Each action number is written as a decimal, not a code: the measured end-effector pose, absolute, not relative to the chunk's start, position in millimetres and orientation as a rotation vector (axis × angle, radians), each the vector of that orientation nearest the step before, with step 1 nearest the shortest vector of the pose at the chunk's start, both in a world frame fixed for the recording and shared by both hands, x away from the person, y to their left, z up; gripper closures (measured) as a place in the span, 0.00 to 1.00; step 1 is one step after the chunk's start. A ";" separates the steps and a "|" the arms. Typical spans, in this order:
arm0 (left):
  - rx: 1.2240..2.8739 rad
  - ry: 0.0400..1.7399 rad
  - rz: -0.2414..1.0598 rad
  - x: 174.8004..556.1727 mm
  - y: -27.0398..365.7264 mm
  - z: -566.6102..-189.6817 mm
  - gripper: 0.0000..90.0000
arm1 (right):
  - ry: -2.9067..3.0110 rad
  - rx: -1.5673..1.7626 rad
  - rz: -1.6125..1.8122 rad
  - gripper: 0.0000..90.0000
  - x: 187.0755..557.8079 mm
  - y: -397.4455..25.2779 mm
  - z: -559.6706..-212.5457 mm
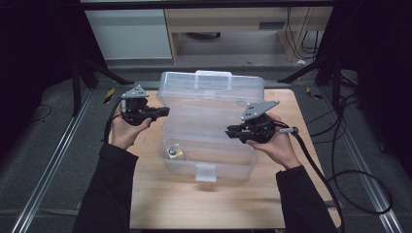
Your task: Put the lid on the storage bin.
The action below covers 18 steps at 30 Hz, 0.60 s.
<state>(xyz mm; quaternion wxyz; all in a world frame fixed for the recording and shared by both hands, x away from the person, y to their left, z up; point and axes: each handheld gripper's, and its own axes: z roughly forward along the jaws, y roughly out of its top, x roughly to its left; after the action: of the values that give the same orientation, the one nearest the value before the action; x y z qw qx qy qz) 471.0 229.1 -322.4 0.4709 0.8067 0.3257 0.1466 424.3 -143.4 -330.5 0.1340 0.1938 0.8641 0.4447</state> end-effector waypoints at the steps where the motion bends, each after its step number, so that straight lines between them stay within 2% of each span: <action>1: 1.977 0.799 0.360 471.2 229.2 -322.6 1.00 | 2.490 0.591 1.313 0.88 424.2 -148.8 -331.4; 9: 1.983 0.803 0.366 471.5 228.9 -322.8 1.00 | 2.375 0.802 1.348 1.00 421.0 -175.2 -334.1; 18: 1.989 0.809 0.376 470.0 233.0 -322.0 1.00 | 2.237 0.960 1.416 1.00 422.0 -197.9 -337.1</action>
<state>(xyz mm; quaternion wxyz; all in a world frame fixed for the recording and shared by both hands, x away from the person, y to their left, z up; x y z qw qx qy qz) 470.0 233.0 -322.0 0.4626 0.8088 0.3292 0.1530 422.0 -197.9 -337.1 0.1621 0.3365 0.7838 0.4961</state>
